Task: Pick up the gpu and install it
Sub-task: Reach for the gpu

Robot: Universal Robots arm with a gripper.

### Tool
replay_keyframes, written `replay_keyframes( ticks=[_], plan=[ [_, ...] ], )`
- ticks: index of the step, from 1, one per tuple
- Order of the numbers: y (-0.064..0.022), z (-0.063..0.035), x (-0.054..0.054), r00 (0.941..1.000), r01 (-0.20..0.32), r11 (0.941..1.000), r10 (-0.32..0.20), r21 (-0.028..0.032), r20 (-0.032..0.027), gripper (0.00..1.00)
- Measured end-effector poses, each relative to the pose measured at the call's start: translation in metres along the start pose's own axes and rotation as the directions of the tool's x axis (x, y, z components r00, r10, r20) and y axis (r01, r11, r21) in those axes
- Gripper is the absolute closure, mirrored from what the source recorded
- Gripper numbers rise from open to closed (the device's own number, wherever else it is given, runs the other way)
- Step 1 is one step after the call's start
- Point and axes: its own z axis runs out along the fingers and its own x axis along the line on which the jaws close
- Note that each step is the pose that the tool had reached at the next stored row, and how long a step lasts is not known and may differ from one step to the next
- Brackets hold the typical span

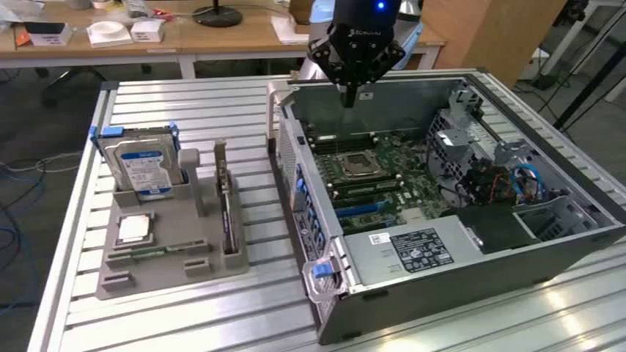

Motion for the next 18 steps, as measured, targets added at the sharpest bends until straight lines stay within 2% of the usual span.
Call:
replay_keyframes(
  ticks=[1,3,18],
  plan=[
    [0.0,0.0,0.0,1.0,0.0,1.0,0.0,0.0,-0.0001,0.89],
    [-0.0012,0.0,-0.0001,0.9999,0.0,1.0,0.0,0.0007,-0.0104,0.89],
    [-0.0016,0.0001,0.0056,0.9999,-0.001,1.0,0.001,0.0009,-0.0125,0.89]
  ],
)
